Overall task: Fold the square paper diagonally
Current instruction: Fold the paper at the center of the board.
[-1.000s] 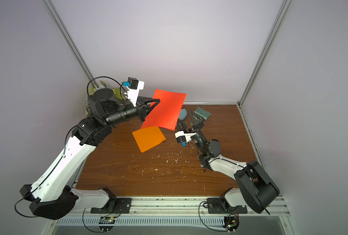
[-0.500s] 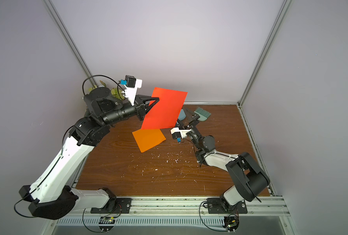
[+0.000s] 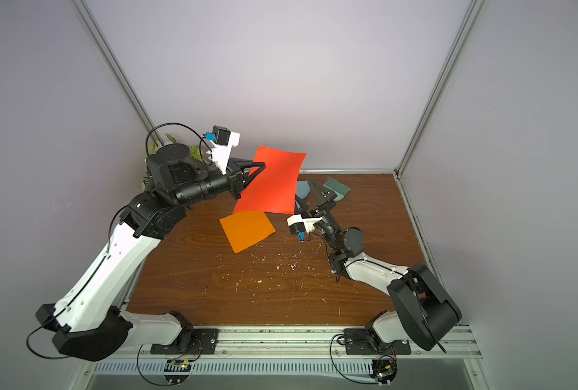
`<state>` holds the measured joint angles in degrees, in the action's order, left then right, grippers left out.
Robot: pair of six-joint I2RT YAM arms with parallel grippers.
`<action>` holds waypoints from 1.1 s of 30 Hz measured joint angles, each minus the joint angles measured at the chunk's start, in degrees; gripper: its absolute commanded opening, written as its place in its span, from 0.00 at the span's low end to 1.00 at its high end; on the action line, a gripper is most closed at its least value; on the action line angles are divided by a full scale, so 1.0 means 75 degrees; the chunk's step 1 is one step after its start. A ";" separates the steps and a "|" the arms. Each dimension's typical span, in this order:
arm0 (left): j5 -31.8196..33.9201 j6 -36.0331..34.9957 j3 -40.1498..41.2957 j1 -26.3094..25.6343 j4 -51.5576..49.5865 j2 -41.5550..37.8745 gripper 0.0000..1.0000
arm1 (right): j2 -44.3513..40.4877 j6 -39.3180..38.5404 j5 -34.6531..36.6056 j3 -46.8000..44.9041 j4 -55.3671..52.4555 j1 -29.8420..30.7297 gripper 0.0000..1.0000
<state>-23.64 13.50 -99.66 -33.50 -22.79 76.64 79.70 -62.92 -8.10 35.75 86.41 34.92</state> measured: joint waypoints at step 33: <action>-0.0143 -0.2340 0.1209 0.0376 -0.0254 0.0411 0.01 | -0.1186 -0.0262 -0.3092 0.2632 -0.9288 0.0131 0.25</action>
<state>-24.71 -4.05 -90.59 -30.68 -24.69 79.72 70.81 -64.88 -31.29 55.48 16.75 35.90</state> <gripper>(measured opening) 0.048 0.294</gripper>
